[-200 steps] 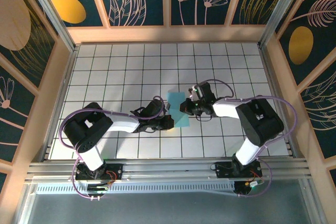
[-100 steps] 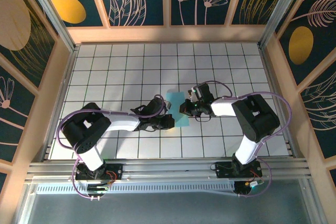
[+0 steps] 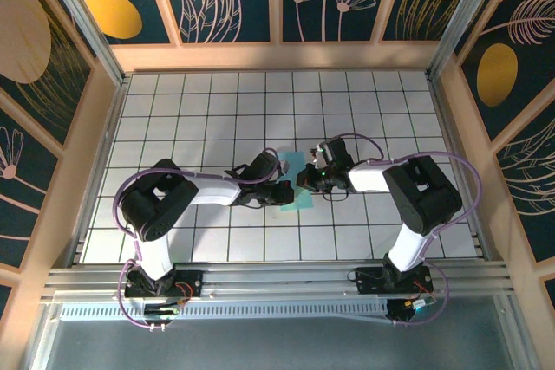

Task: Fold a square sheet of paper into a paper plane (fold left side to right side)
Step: Fold the triangle a second time at the center of the table.

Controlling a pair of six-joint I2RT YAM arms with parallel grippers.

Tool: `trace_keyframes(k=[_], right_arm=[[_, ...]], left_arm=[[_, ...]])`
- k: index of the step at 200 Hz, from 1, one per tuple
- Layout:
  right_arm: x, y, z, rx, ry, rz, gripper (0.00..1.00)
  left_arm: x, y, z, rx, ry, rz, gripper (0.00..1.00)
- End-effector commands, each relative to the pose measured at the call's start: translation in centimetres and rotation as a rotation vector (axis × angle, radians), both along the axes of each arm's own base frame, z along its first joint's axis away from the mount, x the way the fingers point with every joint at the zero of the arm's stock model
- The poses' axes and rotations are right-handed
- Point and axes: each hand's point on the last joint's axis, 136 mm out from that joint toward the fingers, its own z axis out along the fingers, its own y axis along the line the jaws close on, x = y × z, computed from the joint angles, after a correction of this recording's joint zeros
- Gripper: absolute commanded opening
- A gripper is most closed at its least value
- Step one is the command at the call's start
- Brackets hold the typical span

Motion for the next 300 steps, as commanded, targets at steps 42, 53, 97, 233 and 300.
trace_keyframes(k=[42, 53, 97, 233, 300], right_arm=[[-2.2, -2.7, -4.3, -0.159, 0.106, -0.026, 0.00], [-2.2, -2.8, -4.5, -0.161, 0.111, -0.026, 0.00], [-2.4, -3.0, -5.1, -0.173, 0.124, -0.022, 0.00], [-2.2, -3.1, -5.3, -0.180, 0.131, -0.021, 0.00], [-1.5, -2.4, -4.2, -0.149, 0.110, -0.008, 0.00]], left_arm=[[-1.3, 1.6, -1.8, 0.075, 0.019, -0.042, 0.00], [-1.6, 1.9, -1.8, 0.087, 0.016, -0.055, 0.00], [-2.8, 2.8, -1.8, 0.108, 0.005, -0.120, 0.00], [-6.2, 6.0, -3.0, 0.163, 0.006, -0.222, 0.00], [-6.4, 6.2, -1.1, 0.120, -0.051, -0.229, 0.00]])
